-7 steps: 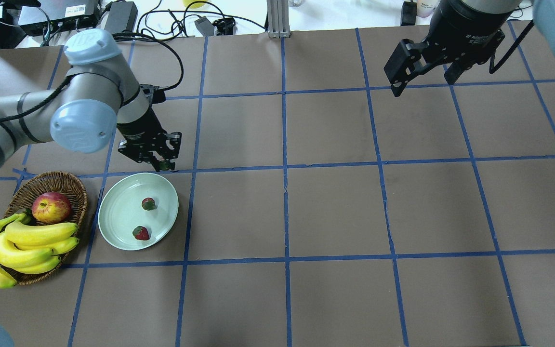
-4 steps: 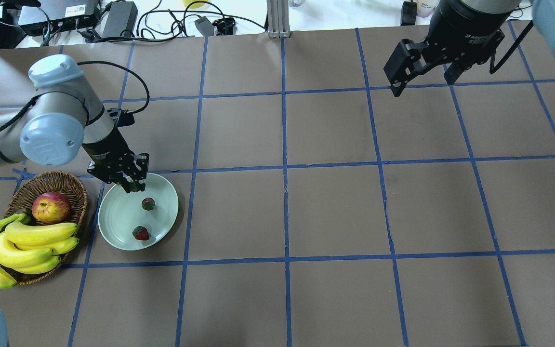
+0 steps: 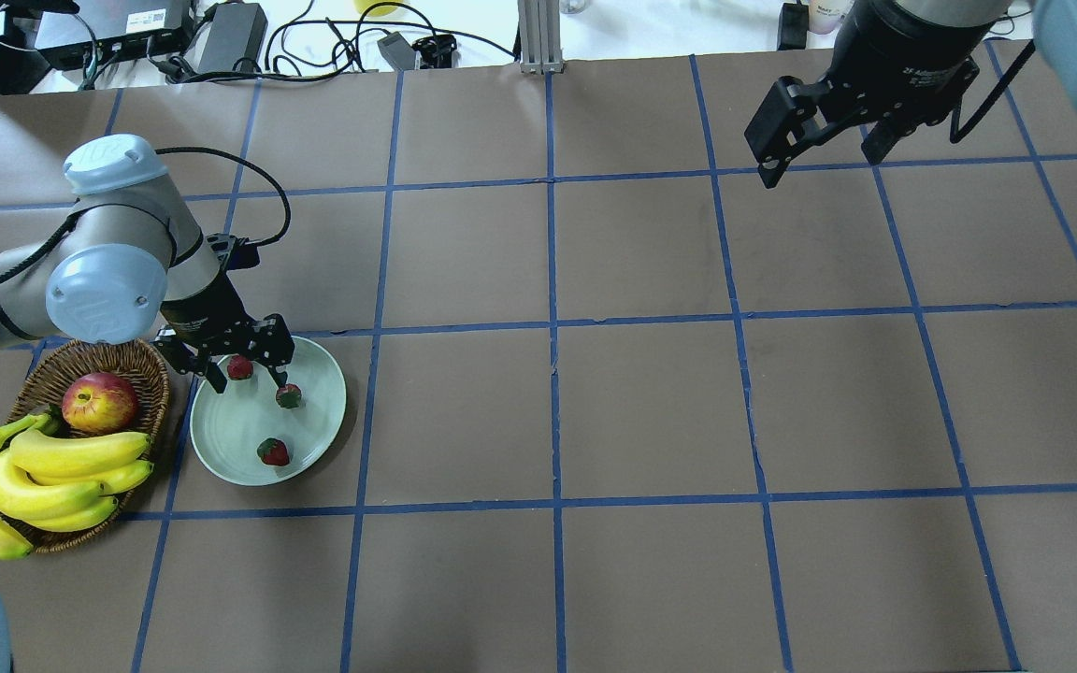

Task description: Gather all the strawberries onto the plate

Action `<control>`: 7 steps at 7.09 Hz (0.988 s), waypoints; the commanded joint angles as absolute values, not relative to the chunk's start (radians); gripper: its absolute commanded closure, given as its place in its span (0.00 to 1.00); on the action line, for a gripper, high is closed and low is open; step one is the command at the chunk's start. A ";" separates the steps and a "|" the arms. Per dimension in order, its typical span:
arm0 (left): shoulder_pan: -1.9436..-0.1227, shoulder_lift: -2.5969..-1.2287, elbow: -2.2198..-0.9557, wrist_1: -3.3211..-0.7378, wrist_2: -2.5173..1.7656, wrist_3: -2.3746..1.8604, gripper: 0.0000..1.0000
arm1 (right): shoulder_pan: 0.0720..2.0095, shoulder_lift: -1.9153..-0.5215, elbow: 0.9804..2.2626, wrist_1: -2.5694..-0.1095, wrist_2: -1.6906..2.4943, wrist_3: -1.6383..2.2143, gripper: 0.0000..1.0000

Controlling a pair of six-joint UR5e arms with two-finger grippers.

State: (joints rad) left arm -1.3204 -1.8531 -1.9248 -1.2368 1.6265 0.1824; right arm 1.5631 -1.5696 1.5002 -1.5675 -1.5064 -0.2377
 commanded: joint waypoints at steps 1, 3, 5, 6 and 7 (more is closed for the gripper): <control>-1.336 -1.830 -1.864 -1.253 1.626 0.183 0.00 | 1.563 -1.571 1.500 -1.566 -1.506 -0.238 0.00; -1.367 -1.746 -1.774 -1.333 1.580 0.169 0.00 | 1.563 -1.571 1.500 -1.566 -1.506 -0.238 0.00; -1.460 -1.678 -1.721 -1.388 1.585 0.169 0.00 | 1.563 -1.571 1.500 -1.566 -1.506 -0.238 0.00; -1.504 -1.637 -1.710 -1.388 1.592 0.169 0.00 | 1.563 -1.571 1.500 -1.566 -1.506 -0.238 0.00; -1.515 -1.599 -1.707 -1.391 1.606 0.169 0.00 | 1.563 -1.571 1.500 -1.566 -1.506 -0.236 0.00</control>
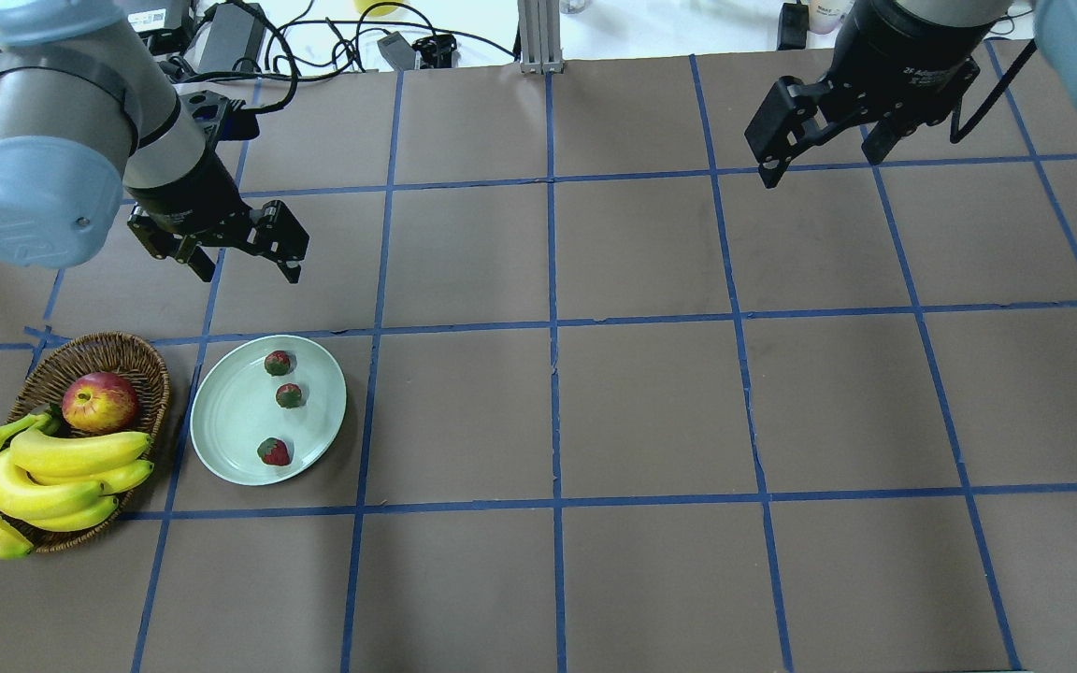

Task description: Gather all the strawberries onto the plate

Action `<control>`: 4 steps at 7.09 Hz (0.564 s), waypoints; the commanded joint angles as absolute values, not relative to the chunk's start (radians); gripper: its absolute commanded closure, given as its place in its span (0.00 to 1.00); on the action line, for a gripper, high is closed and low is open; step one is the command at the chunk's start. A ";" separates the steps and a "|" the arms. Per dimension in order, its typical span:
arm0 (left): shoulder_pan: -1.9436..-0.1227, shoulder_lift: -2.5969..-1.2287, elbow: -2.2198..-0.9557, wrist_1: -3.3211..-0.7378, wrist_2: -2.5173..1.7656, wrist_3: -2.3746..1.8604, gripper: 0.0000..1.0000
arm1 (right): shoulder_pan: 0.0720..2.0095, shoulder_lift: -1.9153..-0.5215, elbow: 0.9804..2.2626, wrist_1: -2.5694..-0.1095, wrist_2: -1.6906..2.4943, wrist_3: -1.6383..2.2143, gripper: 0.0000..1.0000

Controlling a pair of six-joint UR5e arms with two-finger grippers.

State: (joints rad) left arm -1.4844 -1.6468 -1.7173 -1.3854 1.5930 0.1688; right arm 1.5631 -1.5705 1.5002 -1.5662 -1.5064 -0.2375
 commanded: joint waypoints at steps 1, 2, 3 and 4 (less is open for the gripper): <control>-1.519 -1.574 -1.704 -1.390 1.602 0.146 0.00 | 1.563 -1.569 1.500 -1.568 -1.506 -0.236 0.00; -1.546 -1.563 -1.701 -1.390 1.591 0.050 0.00 | 1.563 -1.571 1.500 -1.566 -1.505 -0.236 0.00; -1.592 -1.563 -1.700 -1.382 1.591 0.010 0.00 | 1.563 -1.571 1.500 -1.566 -1.506 -0.236 0.00; -1.610 -1.559 -1.686 -1.382 1.591 0.006 0.00 | 1.563 -1.571 1.500 -1.566 -1.506 -0.236 0.00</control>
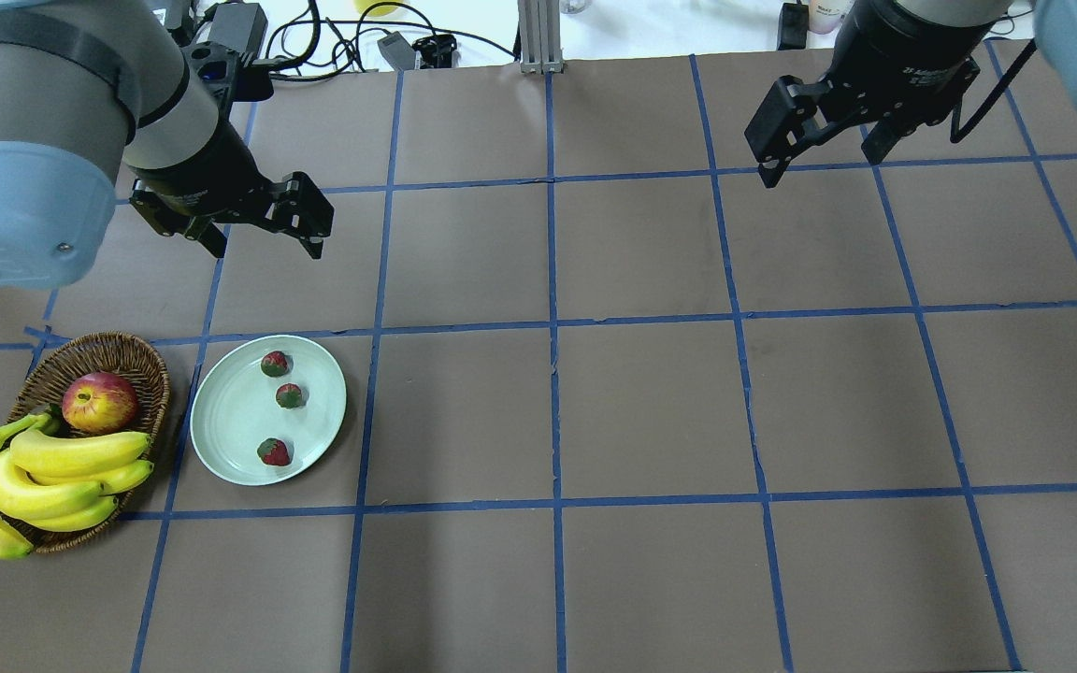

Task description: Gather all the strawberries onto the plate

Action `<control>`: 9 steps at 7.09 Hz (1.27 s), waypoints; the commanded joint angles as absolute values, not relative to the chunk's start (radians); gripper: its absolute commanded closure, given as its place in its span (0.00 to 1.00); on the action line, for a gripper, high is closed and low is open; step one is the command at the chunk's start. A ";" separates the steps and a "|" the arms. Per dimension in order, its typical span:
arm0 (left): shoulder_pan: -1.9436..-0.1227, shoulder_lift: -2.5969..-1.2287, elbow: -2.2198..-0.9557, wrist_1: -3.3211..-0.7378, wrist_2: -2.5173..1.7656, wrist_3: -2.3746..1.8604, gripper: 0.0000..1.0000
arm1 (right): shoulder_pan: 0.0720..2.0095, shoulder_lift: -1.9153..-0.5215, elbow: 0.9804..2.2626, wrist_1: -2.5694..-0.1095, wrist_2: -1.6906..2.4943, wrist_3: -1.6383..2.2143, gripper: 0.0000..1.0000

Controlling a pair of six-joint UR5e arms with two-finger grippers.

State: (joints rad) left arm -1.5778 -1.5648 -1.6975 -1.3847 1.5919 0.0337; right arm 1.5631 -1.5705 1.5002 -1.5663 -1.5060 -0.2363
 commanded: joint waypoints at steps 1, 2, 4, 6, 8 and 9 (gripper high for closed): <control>-1.615 -1.549 -1.666 -1.417 1.591 0.006 0.00 | 1.563 -1.571 1.500 -1.566 -1.506 -0.236 0.00; -1.615 -1.542 -1.655 -1.448 1.591 0.006 0.00 | 1.563 -1.571 1.500 -1.566 -1.505 -0.236 0.00; -1.614 -1.534 -1.654 -1.474 1.589 0.006 0.00 | 1.563 -1.571 1.500 -1.566 -1.505 -0.236 0.00; -1.614 -1.529 -1.654 -1.493 1.572 0.006 0.00 | 1.563 -1.571 1.500 -1.566 -1.505 -0.236 0.00; -1.614 -1.529 -1.657 -1.493 1.572 0.006 0.00 | 1.563 -1.571 1.500 -1.568 -1.505 -0.236 0.00; -1.611 -1.528 -1.657 -1.497 1.572 0.006 0.00 | 1.563 -1.571 1.500 -1.566 -1.505 -0.236 0.00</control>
